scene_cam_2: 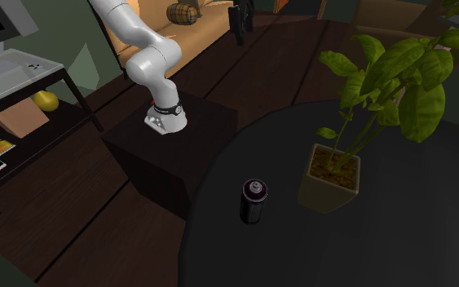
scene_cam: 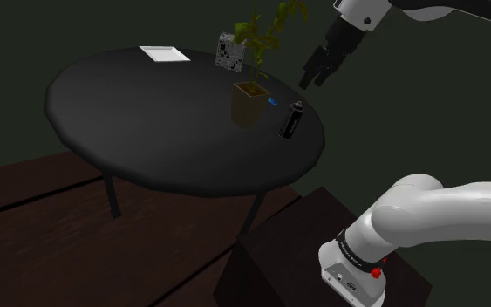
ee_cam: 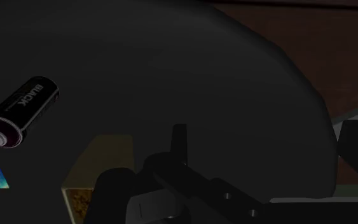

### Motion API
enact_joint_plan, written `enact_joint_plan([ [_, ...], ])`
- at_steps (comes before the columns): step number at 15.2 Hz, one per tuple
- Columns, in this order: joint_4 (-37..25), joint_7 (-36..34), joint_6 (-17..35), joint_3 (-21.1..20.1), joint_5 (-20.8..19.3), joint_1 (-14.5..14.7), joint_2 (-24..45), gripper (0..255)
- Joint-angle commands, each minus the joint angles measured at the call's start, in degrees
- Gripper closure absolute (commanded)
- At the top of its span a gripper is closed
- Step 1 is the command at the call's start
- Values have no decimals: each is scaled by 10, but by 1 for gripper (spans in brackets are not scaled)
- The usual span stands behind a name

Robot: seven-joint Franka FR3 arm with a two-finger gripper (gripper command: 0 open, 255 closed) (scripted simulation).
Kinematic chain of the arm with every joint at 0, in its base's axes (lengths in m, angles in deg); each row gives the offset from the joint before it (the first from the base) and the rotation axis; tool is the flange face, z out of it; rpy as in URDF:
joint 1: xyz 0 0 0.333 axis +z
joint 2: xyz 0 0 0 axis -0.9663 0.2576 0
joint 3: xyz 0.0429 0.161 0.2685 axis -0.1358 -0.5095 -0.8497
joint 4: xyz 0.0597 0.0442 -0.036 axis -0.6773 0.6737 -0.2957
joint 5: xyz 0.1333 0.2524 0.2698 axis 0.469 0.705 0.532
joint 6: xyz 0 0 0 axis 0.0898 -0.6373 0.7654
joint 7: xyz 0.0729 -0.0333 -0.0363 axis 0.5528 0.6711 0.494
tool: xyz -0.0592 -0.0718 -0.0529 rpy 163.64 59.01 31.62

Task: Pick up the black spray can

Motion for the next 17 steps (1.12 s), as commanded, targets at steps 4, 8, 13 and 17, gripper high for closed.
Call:
enact_joint_plan([
  [4,-15,26,9,23,-17,-12,49,0],
  [8,-43,59,19,51,-37,-28,119,0],
  [13,-90,97,27,83,-58,-46,212,0],
  [17,-137,127,29,107,-70,-60,290,0],
])
